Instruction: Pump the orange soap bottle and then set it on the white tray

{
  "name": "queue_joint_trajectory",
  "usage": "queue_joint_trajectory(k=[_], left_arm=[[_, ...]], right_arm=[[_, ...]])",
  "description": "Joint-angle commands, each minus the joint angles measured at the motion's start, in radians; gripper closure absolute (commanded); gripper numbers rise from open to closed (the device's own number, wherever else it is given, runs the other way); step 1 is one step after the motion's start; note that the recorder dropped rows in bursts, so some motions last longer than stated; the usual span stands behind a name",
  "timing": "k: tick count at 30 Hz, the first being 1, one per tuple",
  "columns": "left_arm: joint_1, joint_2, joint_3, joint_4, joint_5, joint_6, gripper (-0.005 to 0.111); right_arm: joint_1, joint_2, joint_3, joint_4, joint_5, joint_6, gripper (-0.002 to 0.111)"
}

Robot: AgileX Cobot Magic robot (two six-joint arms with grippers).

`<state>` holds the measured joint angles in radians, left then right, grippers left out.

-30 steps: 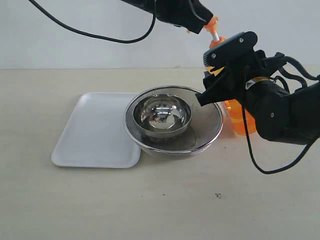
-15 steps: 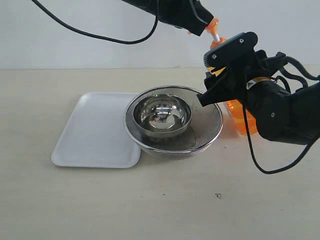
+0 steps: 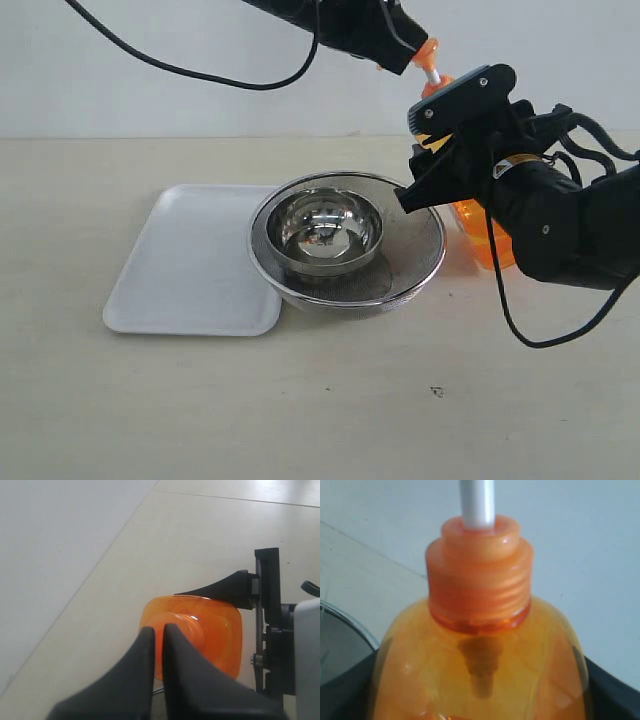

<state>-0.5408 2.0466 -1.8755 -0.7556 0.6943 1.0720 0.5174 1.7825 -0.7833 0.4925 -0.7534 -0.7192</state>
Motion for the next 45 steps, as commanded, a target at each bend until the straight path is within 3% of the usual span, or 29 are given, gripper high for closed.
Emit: queue_joint_trajectory(k=[1, 10, 20, 22, 26, 31, 35, 38, 40, 45], left_arm=[[-0.019, 0.056, 0.028, 0.069, 0.073, -0.009, 0.102], [-0.019, 0.009, 0.026, 0.067, 0.056, -0.009, 0.102], [0.005, -0.268, 0.026, 0.126, -0.060, -0.024, 0.102], [0.012, -0.314, 0.026, 0.201, -0.058, -0.088, 0.102], [0.040, -0.400, 0.028, 0.515, -0.015, -0.303, 0.102], [0.129, -0.425, 0.028, 0.553, 0.177, -0.384, 0.102], [0.194, -0.445, 0.072, 0.499, 0.189, -0.407, 0.102], [0.252, -0.491, 0.137, 0.422, 0.168, -0.407, 0.102], [0.307, -0.555, 0.246, 0.404, 0.105, -0.407, 0.102], [0.366, -0.667, 0.457, 0.404, -0.032, -0.403, 0.102]], right_arm=[[0.010, -0.015, -0.007, -0.055, -0.030, 0.031, 0.108], [0.010, -0.015, -0.007, -0.055, -0.030, 0.031, 0.108], [0.010, -0.015, -0.007, -0.057, -0.028, 0.031, 0.108], [0.010, -0.015, -0.007, -0.057, -0.028, 0.030, 0.108], [0.010, -0.031, -0.007, 0.003, -0.058, -0.100, 0.108], [0.010, -0.135, -0.007, 0.068, -0.063, -0.227, 0.108], [0.010, -0.221, -0.007, 0.111, -0.045, -0.315, 0.108], [0.010, -0.288, -0.007, 0.097, 0.003, -0.308, 0.108], [0.010, -0.335, -0.023, -0.002, 0.114, -0.211, 0.108], [0.043, -0.339, -0.126, -0.080, 0.260, -0.084, 0.108]])
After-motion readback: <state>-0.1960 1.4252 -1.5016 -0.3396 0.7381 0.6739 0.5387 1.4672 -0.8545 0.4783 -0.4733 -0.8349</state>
